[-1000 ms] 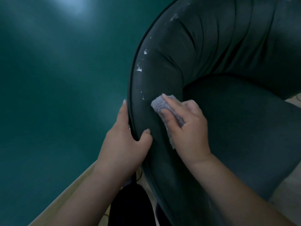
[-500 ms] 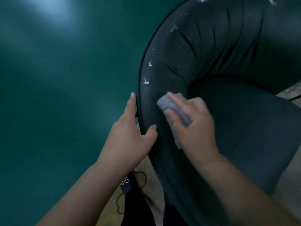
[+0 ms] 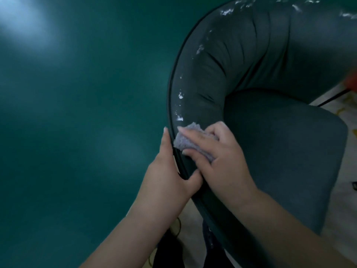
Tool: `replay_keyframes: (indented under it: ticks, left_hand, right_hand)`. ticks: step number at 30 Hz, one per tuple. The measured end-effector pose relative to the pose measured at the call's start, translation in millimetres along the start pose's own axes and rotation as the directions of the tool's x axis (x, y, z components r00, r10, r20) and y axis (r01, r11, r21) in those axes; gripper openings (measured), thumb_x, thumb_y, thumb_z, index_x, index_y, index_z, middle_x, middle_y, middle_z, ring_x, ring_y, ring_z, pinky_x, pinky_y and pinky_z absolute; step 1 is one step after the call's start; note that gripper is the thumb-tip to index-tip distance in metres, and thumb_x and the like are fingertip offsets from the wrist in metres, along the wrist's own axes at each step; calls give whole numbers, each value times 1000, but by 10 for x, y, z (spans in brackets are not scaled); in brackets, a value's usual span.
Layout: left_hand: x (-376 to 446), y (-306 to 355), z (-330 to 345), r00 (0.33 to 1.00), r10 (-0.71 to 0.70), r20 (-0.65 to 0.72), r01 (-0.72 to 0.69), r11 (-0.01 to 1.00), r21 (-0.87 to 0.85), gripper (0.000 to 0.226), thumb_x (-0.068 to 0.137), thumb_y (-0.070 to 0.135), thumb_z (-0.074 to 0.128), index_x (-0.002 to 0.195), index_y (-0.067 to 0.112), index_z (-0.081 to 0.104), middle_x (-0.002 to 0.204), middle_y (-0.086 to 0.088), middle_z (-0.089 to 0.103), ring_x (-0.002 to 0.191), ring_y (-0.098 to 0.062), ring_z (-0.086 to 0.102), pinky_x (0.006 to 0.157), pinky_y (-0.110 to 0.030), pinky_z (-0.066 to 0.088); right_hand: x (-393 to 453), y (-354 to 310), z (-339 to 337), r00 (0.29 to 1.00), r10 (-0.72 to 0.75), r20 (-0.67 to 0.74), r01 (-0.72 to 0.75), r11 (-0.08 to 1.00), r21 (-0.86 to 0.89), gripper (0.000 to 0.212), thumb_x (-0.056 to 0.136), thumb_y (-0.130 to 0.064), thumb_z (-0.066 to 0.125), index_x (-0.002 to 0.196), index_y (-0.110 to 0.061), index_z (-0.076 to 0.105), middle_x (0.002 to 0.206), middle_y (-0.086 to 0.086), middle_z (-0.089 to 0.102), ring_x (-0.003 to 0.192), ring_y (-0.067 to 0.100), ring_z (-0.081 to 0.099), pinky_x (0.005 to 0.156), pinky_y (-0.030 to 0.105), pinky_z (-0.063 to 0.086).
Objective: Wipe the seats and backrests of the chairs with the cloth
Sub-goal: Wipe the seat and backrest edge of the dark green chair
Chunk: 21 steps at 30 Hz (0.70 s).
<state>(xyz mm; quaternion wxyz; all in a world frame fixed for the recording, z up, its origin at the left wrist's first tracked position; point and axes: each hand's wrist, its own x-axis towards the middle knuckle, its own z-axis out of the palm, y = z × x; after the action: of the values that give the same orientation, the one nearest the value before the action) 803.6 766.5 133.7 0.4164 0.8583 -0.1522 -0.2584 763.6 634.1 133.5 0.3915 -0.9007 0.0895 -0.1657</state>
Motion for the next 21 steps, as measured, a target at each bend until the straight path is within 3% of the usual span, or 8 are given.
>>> replay_keyframes:
  ticks: [4, 7, 11, 13, 15, 16, 19, 21]
  left_hand:
    - [37, -54, 46, 1000, 22, 2, -22, 1000, -11, 109, 71, 41, 77, 154, 36, 8, 82, 28, 54, 78, 19, 54, 56, 1, 37]
    - [34, -79, 51, 999, 33, 12, -32, 999, -39, 107, 70, 43, 77, 152, 41, 9, 82, 33, 61, 68, 15, 58, 52, -1, 38]
    - [40, -92, 22, 1000, 20, 0, -20, 998, -62, 106, 62, 56, 66, 150, 48, 7, 68, 14, 61, 59, 9, 57, 49, -3, 37]
    - [85, -88, 9, 999, 32, -9, -33, 997, -71, 102, 68, 50, 70, 152, 39, 14, 73, 24, 64, 61, 11, 58, 52, -1, 37]
    - [171, -75, -34, 997, 62, -41, -64, 997, -44, 94, 75, 41, 72, 153, 33, 21, 80, 47, 55, 70, 21, 55, 57, 4, 35]
    - [226, -65, -66, 996, 60, -60, -62, 997, -37, 92, 77, 40, 72, 153, 33, 22, 78, 50, 51, 72, 24, 54, 59, 6, 34]
    - [413, -25, -161, 996, 43, -84, -46, 999, -30, 91, 78, 39, 73, 153, 36, 21, 75, 42, 52, 66, 5, 61, 52, 0, 38]
    - [515, 15, -229, 996, 54, -67, -54, 999, -2, 93, 76, 41, 72, 153, 39, 19, 73, 27, 57, 58, -6, 60, 47, -7, 42]
  right_hand:
    - [446, 89, 100, 995, 46, -93, -51, 998, -46, 39, 86, -21, 68, 125, -26, 63, 89, 3, 40, 86, 19, 48, 83, 30, 45]
    - [414, 130, 73, 997, 18, -80, -19, 1000, -19, 39, 86, -24, 67, 125, -28, 62, 90, 2, 41, 84, 17, 48, 79, 20, 43]
    - [152, 109, 9, 996, -84, 12, 84, 996, -31, 38, 87, -32, 61, 126, -35, 58, 87, -3, 40, 79, 14, 44, 70, 23, 41]
    - [365, 118, 30, 997, -78, 7, 78, 994, -72, 37, 87, -30, 64, 124, -31, 62, 86, 0, 42, 80, 16, 45, 72, 26, 43]
    - [732, 144, 79, 999, -44, -17, 42, 994, -101, 36, 86, -27, 66, 122, -27, 65, 86, 5, 43, 83, 19, 46, 76, 28, 44]
    - [911, 160, 91, 999, -15, -31, 12, 996, -87, 35, 86, -27, 67, 121, -26, 65, 87, 6, 42, 84, 19, 47, 79, 28, 44]
    - [979, 195, 67, 999, 29, -46, -30, 999, -31, 35, 87, -26, 67, 122, -25, 65, 88, 5, 43, 86, 19, 49, 81, 26, 45]
    - [657, 190, 8, 999, -21, -32, 19, 999, -43, 36, 88, -26, 65, 123, -27, 63, 87, 3, 43, 81, 16, 47, 73, 27, 45]
